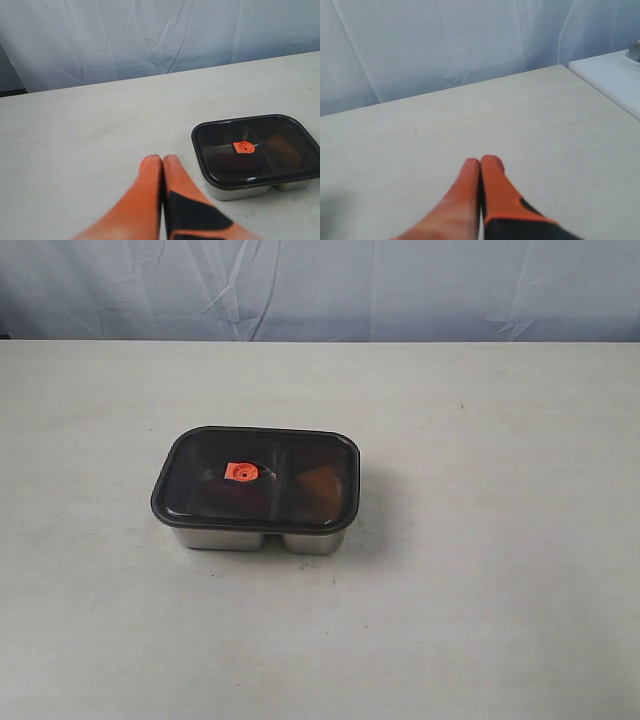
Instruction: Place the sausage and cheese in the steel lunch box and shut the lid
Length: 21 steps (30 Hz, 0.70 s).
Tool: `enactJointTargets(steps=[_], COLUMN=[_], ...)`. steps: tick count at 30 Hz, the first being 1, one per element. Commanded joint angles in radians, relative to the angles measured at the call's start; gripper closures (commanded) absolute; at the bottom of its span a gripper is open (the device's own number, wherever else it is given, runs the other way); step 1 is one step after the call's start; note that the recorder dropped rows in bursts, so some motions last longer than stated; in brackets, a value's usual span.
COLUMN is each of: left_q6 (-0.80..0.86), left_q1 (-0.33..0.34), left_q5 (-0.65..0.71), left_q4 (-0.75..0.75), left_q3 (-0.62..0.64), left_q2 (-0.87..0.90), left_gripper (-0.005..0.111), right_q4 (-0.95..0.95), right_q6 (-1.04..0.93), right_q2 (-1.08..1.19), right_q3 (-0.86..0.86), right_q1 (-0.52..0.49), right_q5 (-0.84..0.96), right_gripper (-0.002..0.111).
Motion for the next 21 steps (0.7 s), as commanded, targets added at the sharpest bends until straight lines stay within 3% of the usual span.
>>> enactJointTargets(steps=[1,12,21], left_q6=[-0.009,-0.009,-0.009], left_q1=[0.002,0.002,0.002], left_q5=[-0.005,-0.005,-0.005], left_q4=[0.006,0.006,0.006], left_q3=[0.001,0.001,0.001], left_q2=[-0.007,-0.007,-0.007], left_gripper=[0.107,0.107,0.107], right_q4=[-0.018,-0.176,-0.161], right_q6=[-0.016,0.108,0.114], right_q2=[-0.06,-0.094,-0.094], right_q3=[0.111,0.238,0.245], right_q1=[-0.007,-0.007,-0.007], right_q5=[-0.093,-0.117,-0.137], right_gripper=[0.108,0.108,0.108])
